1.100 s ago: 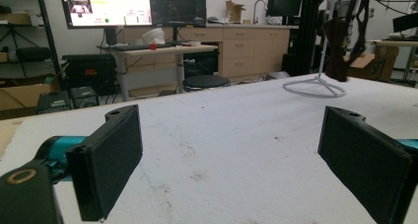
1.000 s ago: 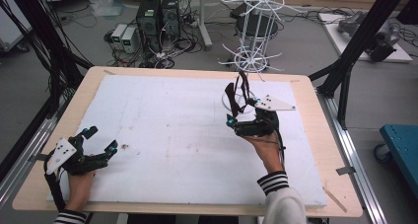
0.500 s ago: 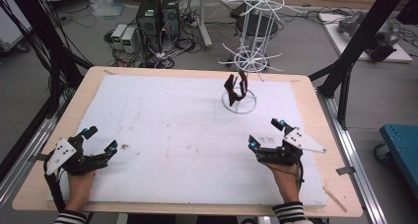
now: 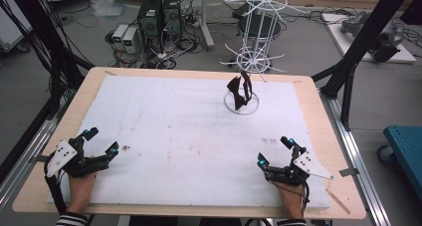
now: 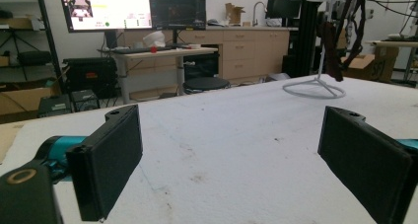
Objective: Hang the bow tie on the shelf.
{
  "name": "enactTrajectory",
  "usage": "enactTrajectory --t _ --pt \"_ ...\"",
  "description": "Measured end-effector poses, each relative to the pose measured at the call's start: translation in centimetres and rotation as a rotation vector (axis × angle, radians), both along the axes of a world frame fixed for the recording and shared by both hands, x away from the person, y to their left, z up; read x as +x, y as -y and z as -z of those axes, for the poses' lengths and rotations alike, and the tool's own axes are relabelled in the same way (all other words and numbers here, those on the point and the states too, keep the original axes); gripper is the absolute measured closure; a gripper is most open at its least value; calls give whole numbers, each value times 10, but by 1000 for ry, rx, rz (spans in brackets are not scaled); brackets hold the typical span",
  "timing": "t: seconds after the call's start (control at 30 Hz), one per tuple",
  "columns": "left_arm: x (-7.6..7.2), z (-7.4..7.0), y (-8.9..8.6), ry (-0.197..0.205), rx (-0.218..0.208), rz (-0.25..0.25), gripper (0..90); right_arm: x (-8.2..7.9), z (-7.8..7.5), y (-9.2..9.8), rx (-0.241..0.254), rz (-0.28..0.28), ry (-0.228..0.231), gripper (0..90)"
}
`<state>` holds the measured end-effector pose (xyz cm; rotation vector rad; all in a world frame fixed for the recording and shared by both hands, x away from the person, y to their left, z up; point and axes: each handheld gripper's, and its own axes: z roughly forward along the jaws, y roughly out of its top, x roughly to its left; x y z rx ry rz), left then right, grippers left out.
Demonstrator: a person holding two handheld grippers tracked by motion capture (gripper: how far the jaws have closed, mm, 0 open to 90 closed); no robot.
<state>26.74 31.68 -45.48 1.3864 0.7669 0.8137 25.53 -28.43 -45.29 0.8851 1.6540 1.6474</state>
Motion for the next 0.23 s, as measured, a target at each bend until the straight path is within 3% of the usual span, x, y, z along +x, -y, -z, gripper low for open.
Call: enactTrajectory --t 0.03,0.23 --pt "0 0 0 -1 1 0 101 0 0 0 -5 -1 17 5" --pt "0 0 0 2 2 1 101 1 0 -1 -11 -6 4 6"
